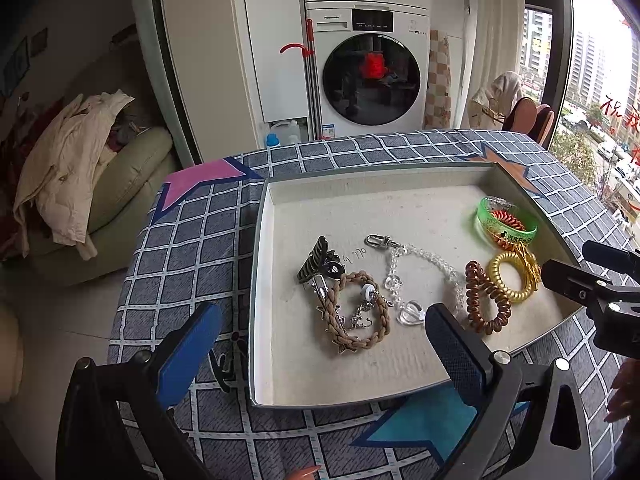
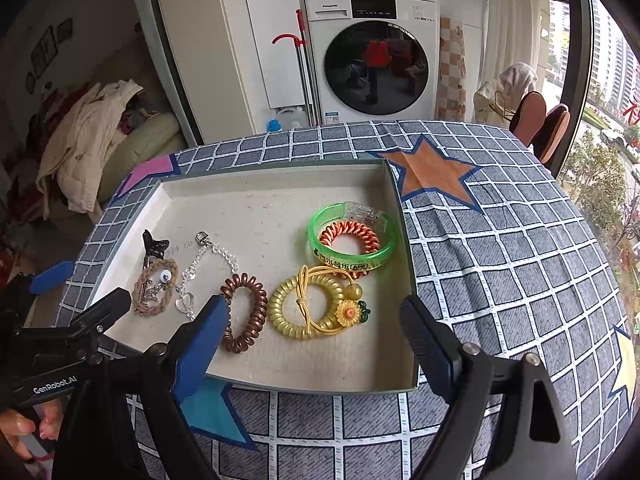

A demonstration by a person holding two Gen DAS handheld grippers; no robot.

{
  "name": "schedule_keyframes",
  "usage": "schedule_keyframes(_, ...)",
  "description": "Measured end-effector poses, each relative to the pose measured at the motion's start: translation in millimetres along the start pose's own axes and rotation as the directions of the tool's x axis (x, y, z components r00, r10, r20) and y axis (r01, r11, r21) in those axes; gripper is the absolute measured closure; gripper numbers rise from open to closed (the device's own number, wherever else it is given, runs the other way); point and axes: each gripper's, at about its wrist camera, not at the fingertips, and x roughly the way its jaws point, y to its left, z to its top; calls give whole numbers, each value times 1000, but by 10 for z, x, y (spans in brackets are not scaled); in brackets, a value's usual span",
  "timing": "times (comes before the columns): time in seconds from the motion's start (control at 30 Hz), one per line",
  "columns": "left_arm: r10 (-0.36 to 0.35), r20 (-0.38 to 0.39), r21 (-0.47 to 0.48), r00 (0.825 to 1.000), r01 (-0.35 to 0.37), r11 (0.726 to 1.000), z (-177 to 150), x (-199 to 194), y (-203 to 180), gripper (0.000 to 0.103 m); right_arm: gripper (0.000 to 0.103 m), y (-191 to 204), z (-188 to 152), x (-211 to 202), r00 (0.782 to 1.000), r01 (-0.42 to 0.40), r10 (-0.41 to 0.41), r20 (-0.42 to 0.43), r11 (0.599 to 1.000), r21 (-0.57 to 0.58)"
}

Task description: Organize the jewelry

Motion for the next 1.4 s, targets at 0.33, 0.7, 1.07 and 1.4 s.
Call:
schedule_keyframes(0.33,29,-1,-29,1000,-29,999,-24,-48,56,0,13,25,-24,-33,1000,-7,7,12,1000,-2)
schedule_keyframes(0.7,32,26,-39,999,-31,999,-155,-248,-20,0,13,83,-146,-140,1000,11,-10,17,1000,-21)
schedule_keyframes(1.07,44,80,-89,996,-37,995,-333,-500,-58,0,13,129,-283,-362,994,48,-45,103,998,-30)
schedule_keyframes(1.4,89,145,-95,985,-76,993,-482,-667,-100,0,13,183,-441,-570,984,64,-56,172,997,-40)
